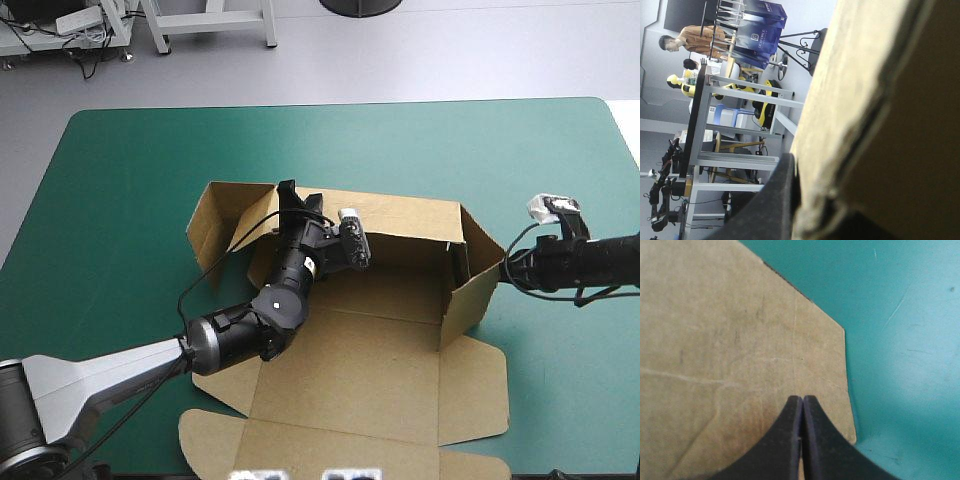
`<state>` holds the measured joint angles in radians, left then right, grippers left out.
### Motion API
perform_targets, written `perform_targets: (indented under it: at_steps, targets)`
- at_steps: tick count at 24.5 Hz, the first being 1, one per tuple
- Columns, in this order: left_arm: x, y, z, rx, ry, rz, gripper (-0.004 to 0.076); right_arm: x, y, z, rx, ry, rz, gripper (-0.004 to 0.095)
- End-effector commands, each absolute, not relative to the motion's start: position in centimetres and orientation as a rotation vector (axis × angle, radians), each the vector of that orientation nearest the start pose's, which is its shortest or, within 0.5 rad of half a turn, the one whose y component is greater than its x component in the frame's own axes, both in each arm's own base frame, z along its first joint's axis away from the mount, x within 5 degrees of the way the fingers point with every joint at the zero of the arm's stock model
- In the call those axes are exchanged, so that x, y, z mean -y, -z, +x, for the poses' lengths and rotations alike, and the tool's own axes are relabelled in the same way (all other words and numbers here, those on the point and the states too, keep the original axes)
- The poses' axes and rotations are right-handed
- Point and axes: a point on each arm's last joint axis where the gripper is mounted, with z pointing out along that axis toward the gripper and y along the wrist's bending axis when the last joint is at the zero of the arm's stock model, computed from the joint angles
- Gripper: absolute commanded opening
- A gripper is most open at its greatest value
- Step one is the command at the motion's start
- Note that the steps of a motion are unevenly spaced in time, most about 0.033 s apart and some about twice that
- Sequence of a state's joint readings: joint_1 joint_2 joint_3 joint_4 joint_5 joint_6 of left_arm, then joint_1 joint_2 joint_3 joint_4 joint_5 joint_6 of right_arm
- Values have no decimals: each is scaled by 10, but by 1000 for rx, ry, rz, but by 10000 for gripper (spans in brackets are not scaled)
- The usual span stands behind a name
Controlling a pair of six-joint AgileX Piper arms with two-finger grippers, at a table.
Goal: Fold the box
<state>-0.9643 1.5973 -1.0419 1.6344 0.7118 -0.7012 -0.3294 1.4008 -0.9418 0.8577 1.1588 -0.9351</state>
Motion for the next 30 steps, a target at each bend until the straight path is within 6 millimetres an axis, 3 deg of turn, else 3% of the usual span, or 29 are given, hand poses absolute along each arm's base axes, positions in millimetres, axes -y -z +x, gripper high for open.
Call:
perform_targets:
  at_steps: [1,8,12,15,23,30]
  targets:
    - [238,-289,243,-1572,-655,1165,-9,13,-278,240,-2354,-779,-307,-18]
    - [240,-289,243,-1563,-648,1174,-9,4,-258,214,-2212,-656,-412,4]
    - [240,-289,243,-1559,-649,1176,-9,4,-257,210,-2254,-640,-444,299]
    - [240,-289,243,-1559,-649,1176,-9,1,-257,207,-2252,-663,-496,383]
    - [240,-289,243,-1551,-650,1183,-9,-3,-258,203,-2227,-705,-579,387]
    - [243,-290,243,-1518,-632,1212,-9,-10,-267,204,-2079,-762,-663,387]
